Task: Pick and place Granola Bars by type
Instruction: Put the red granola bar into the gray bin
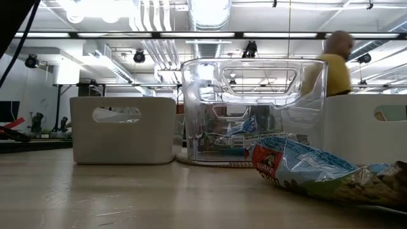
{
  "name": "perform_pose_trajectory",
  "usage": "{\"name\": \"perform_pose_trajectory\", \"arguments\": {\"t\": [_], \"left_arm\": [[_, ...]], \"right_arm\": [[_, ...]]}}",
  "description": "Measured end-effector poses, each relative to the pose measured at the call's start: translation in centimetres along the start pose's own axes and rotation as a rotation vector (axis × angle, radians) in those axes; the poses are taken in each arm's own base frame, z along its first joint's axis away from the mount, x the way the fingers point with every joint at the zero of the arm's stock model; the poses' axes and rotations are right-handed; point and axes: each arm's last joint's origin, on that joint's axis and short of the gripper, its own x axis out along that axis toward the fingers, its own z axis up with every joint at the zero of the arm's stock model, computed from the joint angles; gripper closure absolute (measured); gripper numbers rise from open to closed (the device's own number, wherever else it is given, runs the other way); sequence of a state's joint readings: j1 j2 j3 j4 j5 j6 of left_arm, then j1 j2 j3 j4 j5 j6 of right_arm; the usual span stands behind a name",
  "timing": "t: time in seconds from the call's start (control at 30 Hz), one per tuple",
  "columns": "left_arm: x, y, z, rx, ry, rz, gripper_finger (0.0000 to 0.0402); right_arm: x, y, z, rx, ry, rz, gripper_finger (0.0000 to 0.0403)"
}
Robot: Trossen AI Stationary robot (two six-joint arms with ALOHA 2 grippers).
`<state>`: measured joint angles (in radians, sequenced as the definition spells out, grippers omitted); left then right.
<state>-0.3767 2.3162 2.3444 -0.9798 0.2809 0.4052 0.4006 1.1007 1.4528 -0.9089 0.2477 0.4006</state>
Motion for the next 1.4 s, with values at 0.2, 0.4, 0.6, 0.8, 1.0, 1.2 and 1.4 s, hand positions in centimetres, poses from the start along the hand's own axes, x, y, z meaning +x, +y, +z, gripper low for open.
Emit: {"name": "perform_pose_trajectory", "arguments": {"t": [0.2,0.4,0.6,0.8,1.0,1.2,1.4], "left_arm": [[-0.5,0.0,0.1,-0.032,-0.005,0.012,0.0364],[-0.3,0.1,-0.1,-0.026,0.006,0.007,0.0352],[-0.3,0.2,-0.1,-0.003,0.014,0.031,0.0287],[-0.3,0.2,-0.2,0.083,0.041,0.084,0.0221],[0.8,0.4,-0.8,0.172,0.073,0.097,0.0211],[4.4,0.5,-3.3,0.270,0.131,0.096,0.0211],[6.8,0.2,-5.9,0.285,0.208,0.090,0.0211]], "right_arm": [[0.0,-0.1,0.0,-0.004,-0.009,-0.024,0.0394],[0.0,-0.1,0.0,0.003,-0.009,-0.023,0.0394],[0.0,-0.1,0.0,0.012,-0.010,-0.023,0.0394],[0.0,-0.1,0.0,0.012,-0.010,-0.022,0.0394],[0.0,-0.1,0.0,0.037,-0.009,-0.022,0.0394],[0.0,-0.1,0.0,0.043,-0.007,-0.022,0.0394],[0.0,-0.1,0.0,0.043,-0.002,-0.025,0.0394]]}}
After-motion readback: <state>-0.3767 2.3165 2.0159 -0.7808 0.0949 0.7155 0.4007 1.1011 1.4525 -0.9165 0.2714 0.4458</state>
